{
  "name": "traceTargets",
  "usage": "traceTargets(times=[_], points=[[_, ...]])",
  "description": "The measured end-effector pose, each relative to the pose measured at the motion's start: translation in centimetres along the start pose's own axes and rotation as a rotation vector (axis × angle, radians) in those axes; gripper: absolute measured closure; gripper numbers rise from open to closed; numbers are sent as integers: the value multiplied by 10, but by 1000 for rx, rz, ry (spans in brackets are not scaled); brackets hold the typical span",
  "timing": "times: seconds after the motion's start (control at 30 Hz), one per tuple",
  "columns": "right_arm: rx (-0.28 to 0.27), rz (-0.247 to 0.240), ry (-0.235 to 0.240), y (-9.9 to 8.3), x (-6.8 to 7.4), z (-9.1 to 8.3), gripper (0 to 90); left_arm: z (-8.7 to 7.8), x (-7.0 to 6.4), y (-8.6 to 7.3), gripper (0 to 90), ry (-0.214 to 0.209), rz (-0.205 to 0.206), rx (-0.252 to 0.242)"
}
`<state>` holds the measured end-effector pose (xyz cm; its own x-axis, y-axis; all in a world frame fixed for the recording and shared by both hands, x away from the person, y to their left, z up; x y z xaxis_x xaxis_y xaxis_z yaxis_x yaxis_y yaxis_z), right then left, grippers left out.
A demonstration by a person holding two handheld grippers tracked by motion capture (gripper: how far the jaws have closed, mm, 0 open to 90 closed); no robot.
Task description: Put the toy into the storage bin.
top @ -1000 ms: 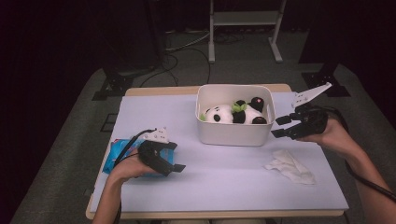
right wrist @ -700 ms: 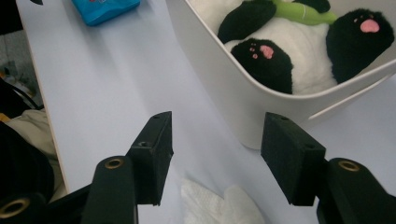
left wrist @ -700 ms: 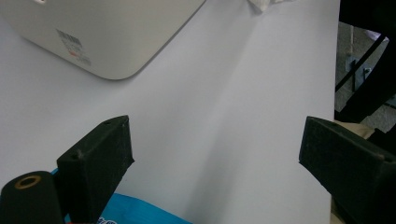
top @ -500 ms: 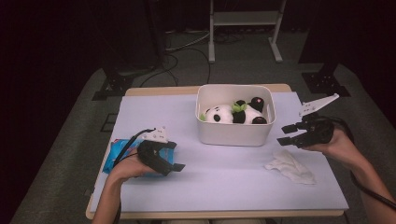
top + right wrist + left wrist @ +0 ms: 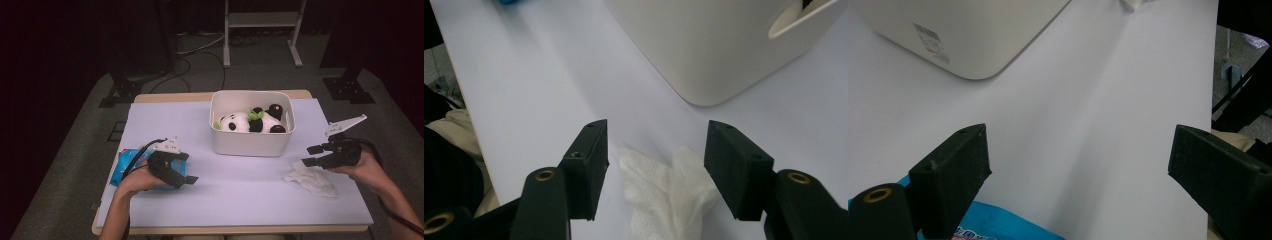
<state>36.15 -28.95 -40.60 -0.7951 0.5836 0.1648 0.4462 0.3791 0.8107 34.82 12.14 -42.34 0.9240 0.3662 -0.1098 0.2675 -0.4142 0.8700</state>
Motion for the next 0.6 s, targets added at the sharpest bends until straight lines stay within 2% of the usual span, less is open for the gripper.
traceTargets(times=[0.6], points=[[-6,56,-7,-27,-3,-2,406,1,-1,-1,77,-2,-4,-1]])
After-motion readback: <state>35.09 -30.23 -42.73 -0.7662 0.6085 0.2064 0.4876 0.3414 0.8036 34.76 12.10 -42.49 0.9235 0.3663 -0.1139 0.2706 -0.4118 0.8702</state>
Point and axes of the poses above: each handheld gripper's, and its own axes: z roughly forward along the jaws, y roughly out of its top, x roughly to its left, the point moved 7 cm from there along z, roughly forward along the jaws, and after that the axes turned 13 degrees about -x, right-handed, at the moved point
